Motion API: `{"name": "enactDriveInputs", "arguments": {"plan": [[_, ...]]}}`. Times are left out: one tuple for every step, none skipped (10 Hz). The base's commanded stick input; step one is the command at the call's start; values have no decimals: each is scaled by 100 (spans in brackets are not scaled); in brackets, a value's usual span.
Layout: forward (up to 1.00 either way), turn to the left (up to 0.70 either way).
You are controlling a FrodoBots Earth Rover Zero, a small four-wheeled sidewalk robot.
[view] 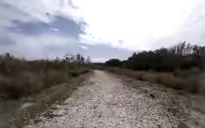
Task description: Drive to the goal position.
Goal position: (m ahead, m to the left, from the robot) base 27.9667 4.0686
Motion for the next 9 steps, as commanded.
{"name": "enactDriveInputs", "arguments": {"plan": [[70,0],[70,0],[70,0],[70,0],[70,0],[70,0],[70,0],[70,0],[70,0]]}}
